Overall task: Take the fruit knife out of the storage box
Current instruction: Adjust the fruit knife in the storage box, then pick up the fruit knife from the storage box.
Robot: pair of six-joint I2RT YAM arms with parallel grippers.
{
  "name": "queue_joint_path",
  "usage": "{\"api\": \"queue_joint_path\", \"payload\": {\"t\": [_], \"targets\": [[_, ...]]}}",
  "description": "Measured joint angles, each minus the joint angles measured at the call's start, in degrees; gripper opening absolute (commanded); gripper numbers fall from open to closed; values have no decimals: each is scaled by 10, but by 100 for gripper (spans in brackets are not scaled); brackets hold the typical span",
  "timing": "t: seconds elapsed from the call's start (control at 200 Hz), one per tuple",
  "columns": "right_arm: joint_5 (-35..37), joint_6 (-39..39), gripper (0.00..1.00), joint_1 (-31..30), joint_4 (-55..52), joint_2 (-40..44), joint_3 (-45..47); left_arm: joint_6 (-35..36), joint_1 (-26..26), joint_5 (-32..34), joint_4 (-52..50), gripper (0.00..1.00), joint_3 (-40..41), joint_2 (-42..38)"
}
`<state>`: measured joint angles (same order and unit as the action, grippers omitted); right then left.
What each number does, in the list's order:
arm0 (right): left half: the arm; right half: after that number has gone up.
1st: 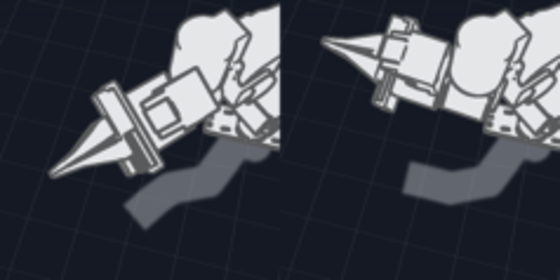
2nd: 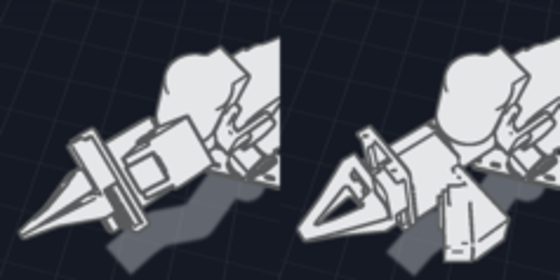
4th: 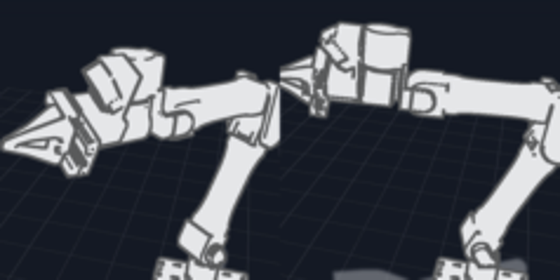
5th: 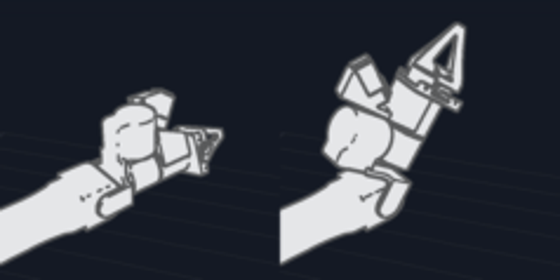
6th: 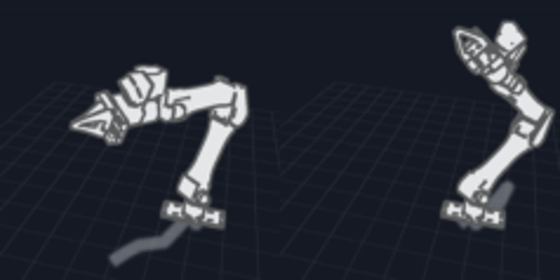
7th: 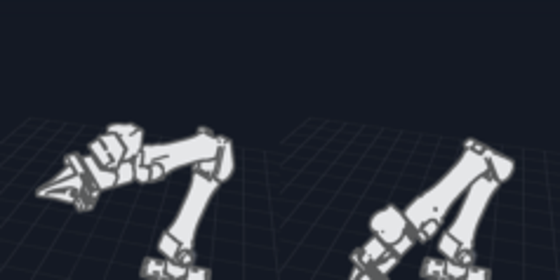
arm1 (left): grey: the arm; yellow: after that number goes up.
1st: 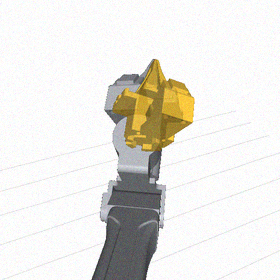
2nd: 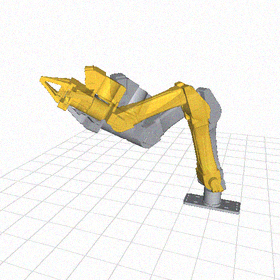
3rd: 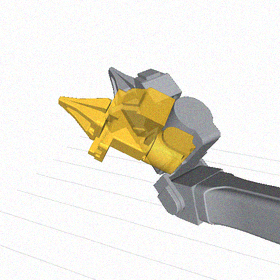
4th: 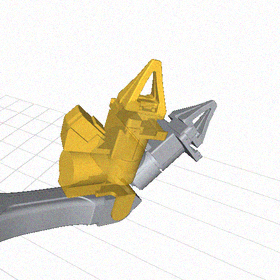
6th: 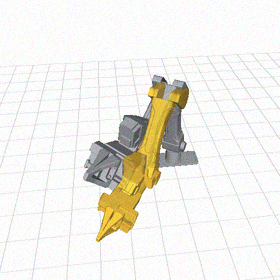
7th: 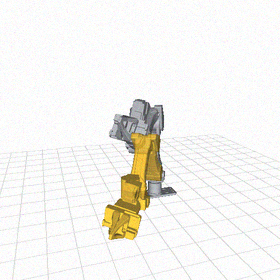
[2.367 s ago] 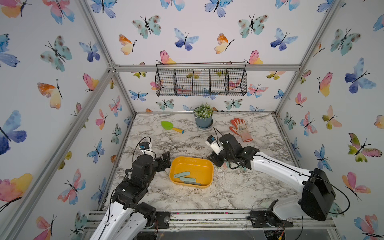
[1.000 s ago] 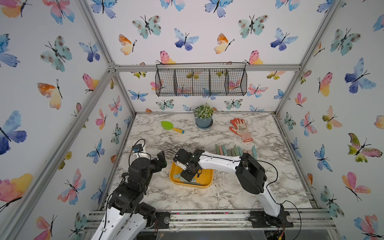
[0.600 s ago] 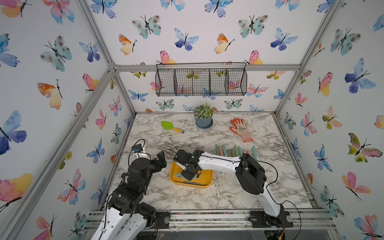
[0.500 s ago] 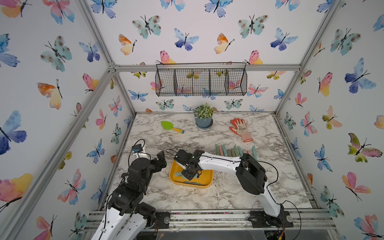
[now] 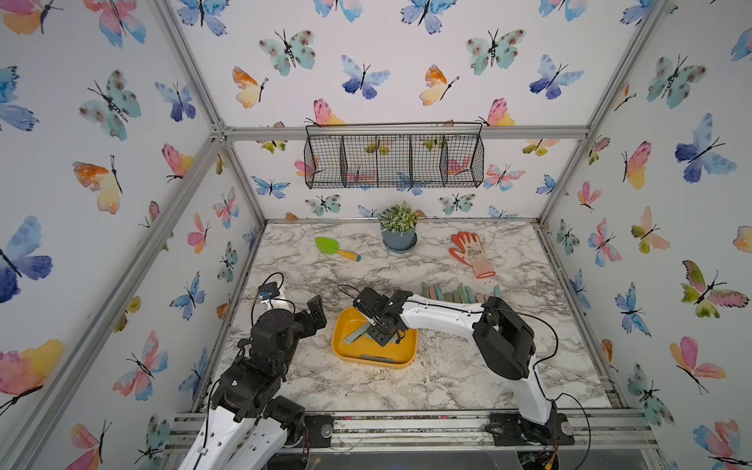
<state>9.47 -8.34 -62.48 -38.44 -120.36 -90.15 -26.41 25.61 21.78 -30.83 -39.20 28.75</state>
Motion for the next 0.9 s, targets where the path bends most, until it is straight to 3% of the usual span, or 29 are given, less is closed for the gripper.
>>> {"api": "queue_joint_path", "payload": {"t": [0.325,0.641,0.901], "targets": [[-56,75,55,0,7,4,3,0,0,0,0,99,0,0],[-61,87,55,2,-2,-19,-13,0,0,0,0,98,0,0],[-64,91,47,8,-12,-31,-22,0,0,0,0,98,0,0]]}}
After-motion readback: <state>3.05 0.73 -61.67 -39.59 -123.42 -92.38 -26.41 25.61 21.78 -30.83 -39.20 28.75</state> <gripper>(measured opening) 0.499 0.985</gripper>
